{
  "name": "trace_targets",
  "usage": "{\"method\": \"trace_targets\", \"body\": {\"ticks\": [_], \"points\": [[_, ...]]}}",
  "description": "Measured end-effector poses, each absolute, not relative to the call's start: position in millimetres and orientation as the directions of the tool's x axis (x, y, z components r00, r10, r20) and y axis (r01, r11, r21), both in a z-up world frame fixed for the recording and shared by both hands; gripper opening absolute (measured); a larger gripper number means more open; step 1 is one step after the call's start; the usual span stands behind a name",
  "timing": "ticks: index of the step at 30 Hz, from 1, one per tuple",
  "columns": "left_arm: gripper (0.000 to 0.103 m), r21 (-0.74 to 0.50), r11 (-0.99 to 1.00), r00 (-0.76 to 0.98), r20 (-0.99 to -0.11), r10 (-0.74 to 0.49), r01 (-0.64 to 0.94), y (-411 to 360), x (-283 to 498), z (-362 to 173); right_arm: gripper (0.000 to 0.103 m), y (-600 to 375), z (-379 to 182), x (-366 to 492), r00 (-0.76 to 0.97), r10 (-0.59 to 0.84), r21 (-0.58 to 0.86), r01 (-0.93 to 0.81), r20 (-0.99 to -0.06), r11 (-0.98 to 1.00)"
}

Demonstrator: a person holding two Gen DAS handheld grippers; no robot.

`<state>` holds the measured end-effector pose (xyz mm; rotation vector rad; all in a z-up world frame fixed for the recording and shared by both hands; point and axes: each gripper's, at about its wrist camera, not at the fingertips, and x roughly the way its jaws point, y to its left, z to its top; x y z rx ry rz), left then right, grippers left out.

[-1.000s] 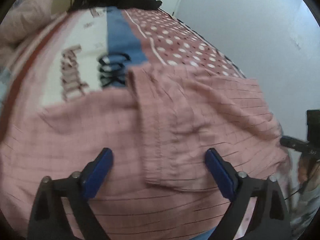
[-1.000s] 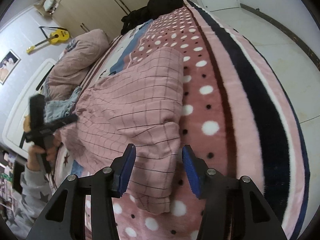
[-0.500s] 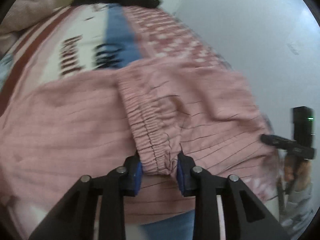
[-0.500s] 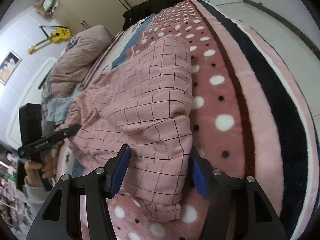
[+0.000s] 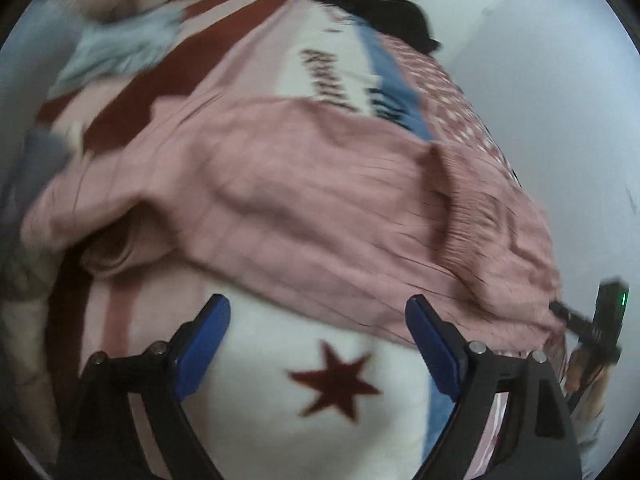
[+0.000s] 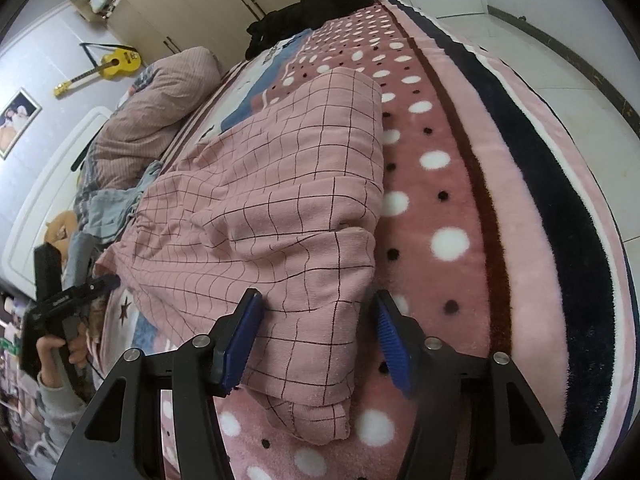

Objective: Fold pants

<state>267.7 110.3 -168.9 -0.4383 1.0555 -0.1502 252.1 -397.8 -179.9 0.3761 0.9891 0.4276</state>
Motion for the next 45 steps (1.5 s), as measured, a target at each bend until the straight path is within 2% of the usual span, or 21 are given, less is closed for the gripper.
{"method": "trace_targets", "body": {"ticks": [2, 6, 7, 8, 9, 10, 11, 15, 18, 22, 24, 27, 30, 31, 32, 33, 35, 36, 38, 42, 45], "points": [[0.087, -0.47, 0.874, 0.531, -0.776, -0.342, -0.124, 121, 276, -175, 0.054, -397, -180, 253, 0.478, 0.508, 0.488, -0.177, -0.716, 0.855], [0.085, -0.48, 0.855, 0.605, -0.746, -0.279, -0.198, 129, 309, -174, 0.054, -395, -180, 255, 0.477, 0.505, 0.482, -0.181, -0.719, 0.857], [0.075, -0.493, 0.839, 0.613, -0.744, -0.268, -0.231, 131, 316, -175, 0.054, -395, -180, 256, 0.477, 0.505, 0.482, -0.182, -0.719, 0.857], [0.058, -0.498, 0.826, 0.618, -0.744, -0.253, -0.262, 134, 320, -176, 0.054, -395, -180, 255, 0.478, 0.506, 0.483, -0.182, -0.717, 0.857], [0.047, -0.495, 0.82, 0.621, -0.748, -0.235, -0.287, 135, 325, -176, 0.054, -396, -180, 255, 0.48, 0.508, 0.485, -0.183, -0.715, 0.855], [0.026, -0.475, 0.825, 0.622, -0.756, -0.206, -0.305, 135, 328, -173, 0.054, -396, -181, 255, 0.48, 0.509, 0.487, -0.182, -0.714, 0.854], [0.015, -0.454, 0.836, 0.625, -0.759, -0.183, -0.307, 133, 333, -169, 0.054, -396, -181, 255, 0.481, 0.511, 0.489, -0.181, -0.713, 0.853], [0.009, -0.383, 0.884, 0.721, -0.689, -0.081, -0.267, 118, 329, -126, 0.054, -397, -181, 256, 0.481, 0.512, 0.491, -0.18, -0.712, 0.852], [0.008, -0.324, 0.93, 0.775, -0.628, -0.073, -0.175, 87, 329, -85, 0.054, -397, -182, 256, 0.481, 0.514, 0.493, -0.18, -0.71, 0.851], [0.008, -0.242, 0.969, 0.813, -0.553, -0.181, 0.051, -1, 340, -39, 0.054, -400, -182, 256, 0.482, 0.524, 0.505, -0.181, -0.702, 0.844], [0.008, -0.216, 0.951, 0.78, -0.546, -0.305, 0.221, -64, 342, -31, 0.054, -401, -182, 256, 0.482, 0.53, 0.512, -0.182, -0.698, 0.84], [0.008, -0.206, 0.893, 0.669, -0.6, -0.439, 0.401, -141, 344, -48, 0.052, -406, -182, 254, 0.481, 0.543, 0.527, -0.183, -0.689, 0.83], [0.01, -0.175, 0.846, 0.533, -0.708, -0.464, 0.504, -199, 342, -90, 0.052, -411, -182, 251, 0.482, 0.556, 0.545, -0.179, -0.677, 0.819], [0.018, -0.175, 0.825, 0.487, -0.735, -0.473, 0.537, -209, 340, -102, 0.052, -414, -182, 249, 0.482, 0.56, 0.551, -0.177, -0.674, 0.816], [0.032, -0.186, 0.811, 0.455, -0.748, -0.483, 0.555, -211, 338, -109, 0.052, -416, -181, 248, 0.483, 0.562, 0.555, -0.175, -0.671, 0.813], [0.04, -0.218, 0.79, 0.41, -0.759, -0.507, 0.573, -211, 335, -114, 0.052, -421, -179, 245, 0.485, 0.564, 0.558, -0.174, -0.668, 0.811], [0.061, -0.273, 0.765, 0.376, -0.744, -0.552, 0.583, -200, 330, -109, 0.052, -427, -174, 241, 0.498, 0.555, 0.553, -0.168, -0.667, 0.816], [0.064, -0.288, 0.757, 0.377, -0.73, -0.57, 0.587, -193, 327, -102, 0.053, -429, -172, 239, 0.506, 0.548, 0.549, -0.164, -0.667, 0.82], [0.077, -0.276, 0.762, 0.422, -0.699, -0.577, 0.586, -171, 319, -84, 0.055, -436, -164, 237, 0.539, 0.521, 0.529, -0.156, -0.662, 0.834], [0.081, -0.194, 0.84, 0.56, -0.667, -0.491, 0.506, -124, 309, -62, 0.055, -439, -142, 239, 0.577, 0.535, 0.546, -0.176, -0.617, 0.819], [0.081, -0.144, 0.892, 0.618, -0.673, -0.406, 0.429, -91, 313, -66, 0.06, -429, -126, 244, 0.597, 0.557, 0.562, -0.205, -0.578, 0.802]]}}
